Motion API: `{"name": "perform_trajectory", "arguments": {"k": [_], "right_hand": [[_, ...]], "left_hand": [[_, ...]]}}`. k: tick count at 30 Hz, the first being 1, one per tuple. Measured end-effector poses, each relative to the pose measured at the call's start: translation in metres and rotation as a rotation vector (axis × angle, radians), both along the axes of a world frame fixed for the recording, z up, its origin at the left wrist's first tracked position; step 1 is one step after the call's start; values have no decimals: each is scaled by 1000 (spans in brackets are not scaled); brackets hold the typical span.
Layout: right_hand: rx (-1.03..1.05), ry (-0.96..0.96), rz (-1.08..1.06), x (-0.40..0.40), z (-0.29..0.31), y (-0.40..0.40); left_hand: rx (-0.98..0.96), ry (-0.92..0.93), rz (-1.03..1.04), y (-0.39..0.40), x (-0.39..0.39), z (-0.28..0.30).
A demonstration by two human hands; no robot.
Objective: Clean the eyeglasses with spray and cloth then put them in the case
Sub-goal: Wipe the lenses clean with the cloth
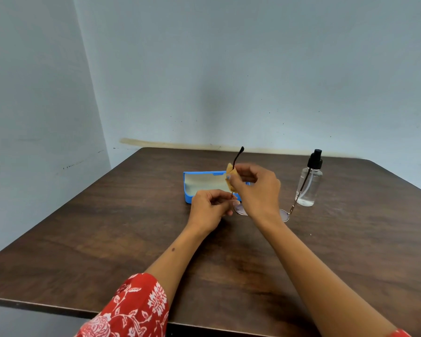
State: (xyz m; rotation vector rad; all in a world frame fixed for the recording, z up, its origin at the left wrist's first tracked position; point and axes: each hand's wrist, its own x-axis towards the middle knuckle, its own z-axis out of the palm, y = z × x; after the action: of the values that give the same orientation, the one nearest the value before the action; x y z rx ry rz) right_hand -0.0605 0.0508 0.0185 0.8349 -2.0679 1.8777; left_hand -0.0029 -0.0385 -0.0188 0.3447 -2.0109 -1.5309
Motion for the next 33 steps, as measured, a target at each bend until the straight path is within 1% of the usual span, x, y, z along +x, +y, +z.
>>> {"name": "perform_trajectory", "arguments": {"k": [2, 4, 8, 10, 12, 15, 18, 22, 25, 30, 33], "right_hand": [[-75, 2, -11, 0, 8, -1], [-82, -4, -9, 1, 8, -2], [77, -9, 13, 1, -12, 2], [106, -2, 21, 0, -15, 3], [71, 4, 8, -1, -9, 2], [-46, 2, -9, -3, 9, -2], [-72, 12, -9, -2, 13, -3], [52, 9, 4, 0, -7, 0], [114, 25, 14, -2, -10, 2], [-44, 9, 23, -4, 15, 1], [-33, 17, 22, -3, 12, -1]], "left_hand": [[22, 1, -3, 1, -1, 0], [26, -4, 1, 1, -1, 1], [-25, -4, 4, -2, 0, -1], [-31, -4, 2, -2, 0, -2], [-17, -10, 2, -1, -1, -1], [31, -5, -4, -1, -2, -1], [43, -13, 1, -1, -3, -2], [-7, -4, 11, -2, -3, -3], [-26, -6, 10, -3, -3, -4], [44, 0, 2, -3, -7, -5], [54, 1, 3, -2, -6, -4]]}}
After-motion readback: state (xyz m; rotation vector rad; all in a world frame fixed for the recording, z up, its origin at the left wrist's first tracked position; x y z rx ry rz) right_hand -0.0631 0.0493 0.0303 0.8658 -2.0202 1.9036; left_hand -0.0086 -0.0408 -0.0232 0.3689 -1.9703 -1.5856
